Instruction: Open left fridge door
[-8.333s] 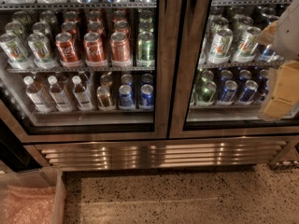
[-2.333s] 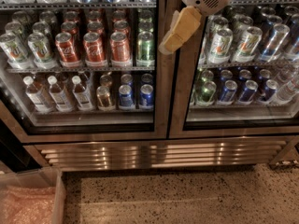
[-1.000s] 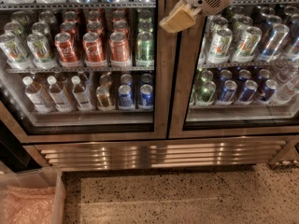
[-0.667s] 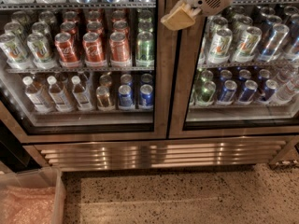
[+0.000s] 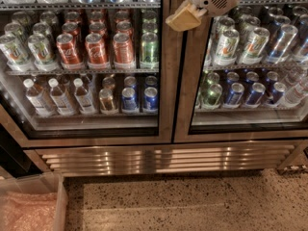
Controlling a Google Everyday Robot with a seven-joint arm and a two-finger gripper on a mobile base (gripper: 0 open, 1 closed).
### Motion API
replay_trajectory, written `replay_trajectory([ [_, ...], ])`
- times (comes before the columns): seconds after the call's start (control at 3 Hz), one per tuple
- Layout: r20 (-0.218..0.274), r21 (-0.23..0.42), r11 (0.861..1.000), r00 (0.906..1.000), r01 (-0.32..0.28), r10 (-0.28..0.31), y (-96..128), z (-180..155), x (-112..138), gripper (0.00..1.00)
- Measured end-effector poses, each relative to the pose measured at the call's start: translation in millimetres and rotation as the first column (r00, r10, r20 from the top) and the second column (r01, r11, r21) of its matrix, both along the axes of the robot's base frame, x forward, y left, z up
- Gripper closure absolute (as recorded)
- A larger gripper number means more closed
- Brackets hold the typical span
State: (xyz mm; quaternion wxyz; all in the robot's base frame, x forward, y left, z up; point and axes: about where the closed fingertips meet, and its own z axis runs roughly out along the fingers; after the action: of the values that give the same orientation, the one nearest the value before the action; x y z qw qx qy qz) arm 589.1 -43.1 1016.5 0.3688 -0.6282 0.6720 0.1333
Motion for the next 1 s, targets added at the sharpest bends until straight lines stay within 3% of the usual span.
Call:
replay_trajectory([
  [1.0,-0.001,0.001,1.0,1.0,0.001,-0.001,-14.2,1.2,10.8,1.0],
])
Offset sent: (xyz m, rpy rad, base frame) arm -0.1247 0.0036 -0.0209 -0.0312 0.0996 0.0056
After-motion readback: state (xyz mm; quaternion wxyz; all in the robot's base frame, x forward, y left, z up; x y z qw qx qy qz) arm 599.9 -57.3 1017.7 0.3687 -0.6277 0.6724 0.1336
